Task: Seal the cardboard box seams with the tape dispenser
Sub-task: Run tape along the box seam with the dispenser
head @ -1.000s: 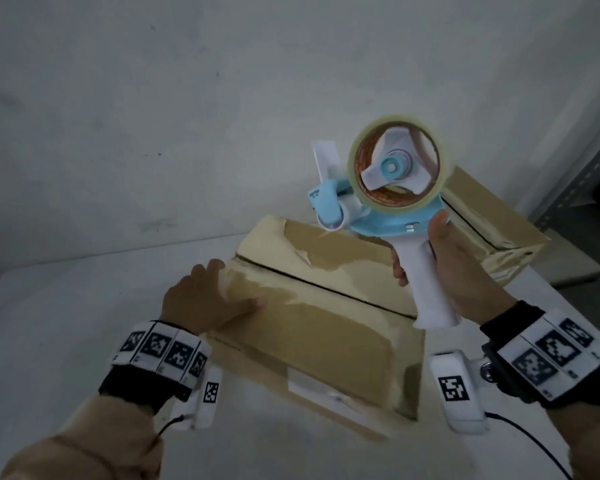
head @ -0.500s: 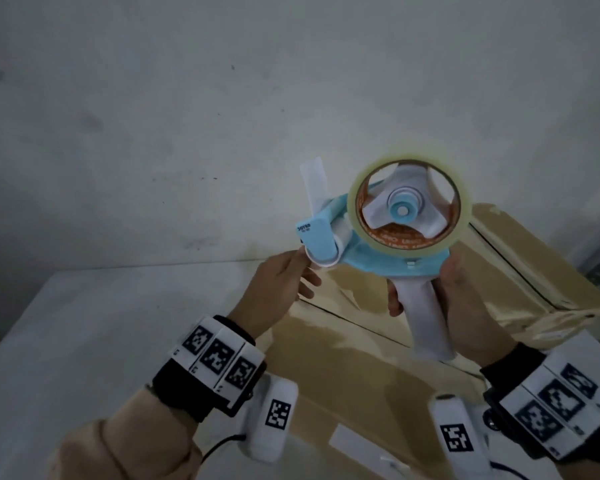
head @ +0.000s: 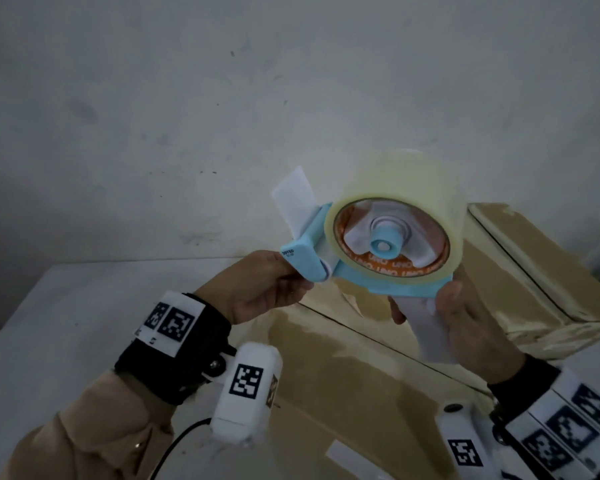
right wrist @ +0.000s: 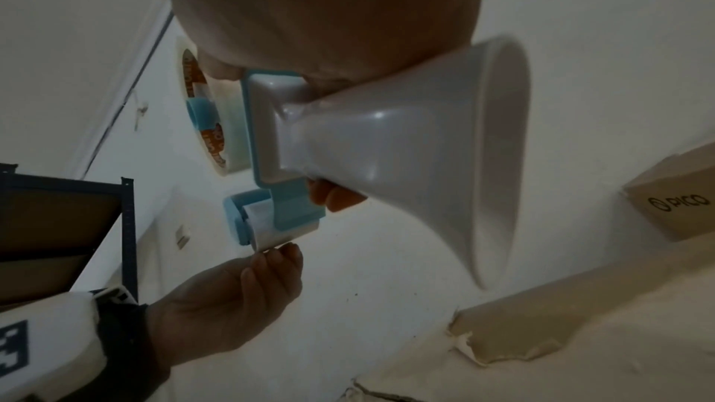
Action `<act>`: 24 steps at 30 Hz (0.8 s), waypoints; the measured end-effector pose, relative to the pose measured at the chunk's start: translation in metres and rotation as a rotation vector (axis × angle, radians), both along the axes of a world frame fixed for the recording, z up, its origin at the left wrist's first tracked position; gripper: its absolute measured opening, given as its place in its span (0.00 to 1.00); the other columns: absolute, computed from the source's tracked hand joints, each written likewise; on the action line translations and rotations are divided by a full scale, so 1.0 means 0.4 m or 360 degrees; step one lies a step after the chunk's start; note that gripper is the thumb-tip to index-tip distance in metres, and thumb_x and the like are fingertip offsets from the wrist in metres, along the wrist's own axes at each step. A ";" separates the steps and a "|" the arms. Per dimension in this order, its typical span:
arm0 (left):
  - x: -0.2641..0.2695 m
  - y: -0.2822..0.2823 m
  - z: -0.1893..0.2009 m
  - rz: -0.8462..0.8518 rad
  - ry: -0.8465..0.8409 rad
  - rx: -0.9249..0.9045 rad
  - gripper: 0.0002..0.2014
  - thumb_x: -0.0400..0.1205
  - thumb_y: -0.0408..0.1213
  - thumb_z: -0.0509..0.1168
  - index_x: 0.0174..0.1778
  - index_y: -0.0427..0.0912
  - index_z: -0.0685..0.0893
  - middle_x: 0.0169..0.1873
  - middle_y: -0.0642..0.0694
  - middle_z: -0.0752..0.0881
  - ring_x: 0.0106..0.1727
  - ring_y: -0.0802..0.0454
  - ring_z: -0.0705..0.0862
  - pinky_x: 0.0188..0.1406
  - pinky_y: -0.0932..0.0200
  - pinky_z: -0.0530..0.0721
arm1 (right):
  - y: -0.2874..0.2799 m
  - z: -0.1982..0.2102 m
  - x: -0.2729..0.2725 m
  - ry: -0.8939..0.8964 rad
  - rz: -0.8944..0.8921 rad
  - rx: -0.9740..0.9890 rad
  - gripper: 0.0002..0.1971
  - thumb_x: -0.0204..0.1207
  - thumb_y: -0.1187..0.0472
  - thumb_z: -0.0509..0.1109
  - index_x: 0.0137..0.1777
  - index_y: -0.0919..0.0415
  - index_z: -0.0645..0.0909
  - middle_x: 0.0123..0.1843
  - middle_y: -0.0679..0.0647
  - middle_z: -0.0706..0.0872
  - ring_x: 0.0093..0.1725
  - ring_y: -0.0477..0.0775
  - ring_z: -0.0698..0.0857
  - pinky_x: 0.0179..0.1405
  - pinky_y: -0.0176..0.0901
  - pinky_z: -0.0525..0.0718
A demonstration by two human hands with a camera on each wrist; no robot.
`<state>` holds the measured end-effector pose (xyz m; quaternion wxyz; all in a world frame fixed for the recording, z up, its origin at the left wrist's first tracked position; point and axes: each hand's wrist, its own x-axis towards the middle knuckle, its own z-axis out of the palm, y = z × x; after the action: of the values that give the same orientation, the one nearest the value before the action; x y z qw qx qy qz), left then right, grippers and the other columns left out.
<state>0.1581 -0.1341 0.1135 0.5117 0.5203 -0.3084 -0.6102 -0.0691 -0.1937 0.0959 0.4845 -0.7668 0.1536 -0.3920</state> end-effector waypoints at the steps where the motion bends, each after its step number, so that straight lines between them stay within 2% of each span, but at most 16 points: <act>1: 0.003 0.002 -0.001 -0.0024 0.0011 0.0012 0.12 0.83 0.27 0.56 0.37 0.37 0.83 0.23 0.48 0.85 0.22 0.61 0.81 0.23 0.71 0.83 | 0.002 0.000 -0.001 0.0012 0.0013 -0.0050 0.27 0.77 0.34 0.51 0.59 0.56 0.74 0.41 0.59 0.80 0.37 0.62 0.79 0.39 0.45 0.81; 3: 0.005 0.004 -0.003 -0.0041 0.0031 0.0034 0.11 0.83 0.27 0.57 0.39 0.36 0.83 0.23 0.49 0.86 0.22 0.61 0.82 0.24 0.71 0.83 | 0.002 0.001 0.000 0.0012 0.0016 -0.0090 0.24 0.77 0.34 0.51 0.66 0.46 0.70 0.45 0.47 0.81 0.40 0.54 0.80 0.43 0.36 0.81; 4: 0.005 0.005 -0.005 -0.0040 0.0052 0.0044 0.11 0.83 0.27 0.57 0.39 0.36 0.82 0.23 0.49 0.86 0.22 0.61 0.82 0.24 0.71 0.83 | 0.000 0.000 0.000 0.0015 0.0019 -0.0084 0.26 0.76 0.33 0.52 0.66 0.48 0.70 0.44 0.45 0.81 0.40 0.52 0.80 0.42 0.33 0.81; 6: 0.006 0.007 -0.006 -0.0039 0.0099 0.0045 0.11 0.83 0.26 0.56 0.39 0.36 0.82 0.24 0.49 0.87 0.22 0.61 0.82 0.23 0.71 0.83 | -0.002 -0.001 0.001 0.0053 0.0031 -0.0086 0.33 0.75 0.32 0.52 0.62 0.62 0.70 0.40 0.53 0.80 0.36 0.58 0.79 0.38 0.36 0.81; 7: 0.008 0.008 -0.005 -0.0038 0.0115 0.0044 0.11 0.83 0.26 0.56 0.39 0.36 0.82 0.24 0.49 0.87 0.22 0.61 0.82 0.23 0.71 0.83 | -0.001 0.001 0.001 0.0063 0.0036 -0.0099 0.35 0.75 0.31 0.51 0.61 0.65 0.70 0.40 0.56 0.79 0.35 0.59 0.79 0.37 0.37 0.81; 10: 0.008 0.006 -0.004 -0.0011 0.0009 0.0035 0.10 0.82 0.25 0.56 0.39 0.36 0.81 0.24 0.48 0.86 0.22 0.61 0.82 0.23 0.72 0.83 | 0.000 0.006 0.005 0.0021 0.0071 -0.0157 0.35 0.76 0.33 0.52 0.64 0.67 0.68 0.43 0.60 0.78 0.36 0.60 0.78 0.36 0.42 0.80; 13: 0.016 -0.002 -0.002 0.0062 -0.0339 0.0042 0.10 0.80 0.20 0.57 0.37 0.33 0.79 0.31 0.40 0.82 0.29 0.54 0.82 0.25 0.72 0.83 | -0.003 0.001 0.007 0.0016 0.0096 -0.0147 0.37 0.77 0.34 0.54 0.65 0.72 0.65 0.41 0.60 0.76 0.33 0.57 0.75 0.33 0.38 0.78; 15: 0.037 -0.005 -0.007 0.0131 -0.0493 0.0053 0.11 0.80 0.19 0.59 0.33 0.32 0.79 0.31 0.39 0.81 0.29 0.54 0.82 0.25 0.73 0.83 | -0.008 -0.006 -0.002 0.0042 0.0113 -0.0089 0.40 0.75 0.33 0.56 0.67 0.74 0.63 0.41 0.59 0.76 0.33 0.58 0.75 0.33 0.39 0.79; 17: 0.066 -0.008 -0.021 0.0212 -0.0547 0.0077 0.12 0.79 0.21 0.61 0.30 0.34 0.80 0.24 0.42 0.83 0.21 0.61 0.83 0.24 0.73 0.82 | -0.018 -0.010 -0.015 0.0078 0.0132 -0.0048 0.39 0.75 0.33 0.58 0.70 0.67 0.61 0.46 0.55 0.79 0.36 0.53 0.78 0.34 0.39 0.80; 18: 0.077 -0.010 -0.030 0.0227 -0.0570 0.0094 0.11 0.79 0.23 0.61 0.31 0.35 0.80 0.22 0.45 0.84 0.20 0.63 0.82 0.24 0.74 0.83 | -0.022 -0.012 -0.023 0.0105 0.0132 -0.0062 0.36 0.75 0.34 0.58 0.71 0.61 0.61 0.50 0.47 0.80 0.40 0.46 0.80 0.38 0.35 0.81; 20: 0.086 -0.014 -0.049 0.0182 -0.0618 0.0120 0.09 0.79 0.24 0.63 0.34 0.34 0.82 0.25 0.44 0.85 0.21 0.64 0.83 0.27 0.73 0.84 | -0.027 -0.013 -0.031 0.0193 0.0114 -0.0088 0.29 0.76 0.35 0.57 0.71 0.51 0.63 0.53 0.36 0.79 0.45 0.36 0.80 0.43 0.28 0.80; 21: 0.086 -0.019 -0.058 0.0157 -0.0646 0.0128 0.08 0.79 0.25 0.63 0.35 0.34 0.83 0.28 0.43 0.85 0.22 0.64 0.83 0.28 0.73 0.84 | -0.029 -0.013 -0.030 0.0236 0.0088 -0.0078 0.27 0.76 0.34 0.57 0.70 0.47 0.65 0.51 0.37 0.80 0.43 0.39 0.81 0.41 0.27 0.80; 22: 0.085 -0.024 -0.067 0.0141 -0.0681 0.0136 0.08 0.79 0.25 0.63 0.35 0.35 0.83 0.29 0.42 0.84 0.22 0.64 0.83 0.28 0.73 0.84 | -0.032 -0.016 -0.028 0.0269 0.0062 -0.0056 0.26 0.75 0.33 0.57 0.69 0.44 0.66 0.50 0.41 0.80 0.40 0.45 0.81 0.39 0.29 0.81; 23: 0.087 -0.032 -0.073 0.0132 -0.0704 0.0146 0.08 0.79 0.26 0.63 0.34 0.35 0.82 0.30 0.42 0.83 0.23 0.63 0.83 0.27 0.74 0.83 | -0.035 -0.019 -0.023 0.0307 0.0043 -0.0027 0.26 0.73 0.32 0.58 0.67 0.43 0.67 0.50 0.44 0.80 0.41 0.52 0.80 0.39 0.29 0.81; 24: 0.090 -0.039 -0.079 0.0123 -0.0717 0.0164 0.08 0.80 0.26 0.63 0.34 0.35 0.82 0.30 0.42 0.83 0.24 0.61 0.83 0.27 0.73 0.83 | -0.039 -0.024 -0.015 0.0352 0.0042 0.0022 0.27 0.72 0.34 0.62 0.66 0.45 0.67 0.50 0.44 0.81 0.42 0.54 0.81 0.39 0.29 0.82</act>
<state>0.1941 -0.1497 0.0819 0.4256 0.6802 -0.3631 -0.4737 -0.0752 -0.2095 0.0861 0.4750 -0.8040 0.1987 -0.2973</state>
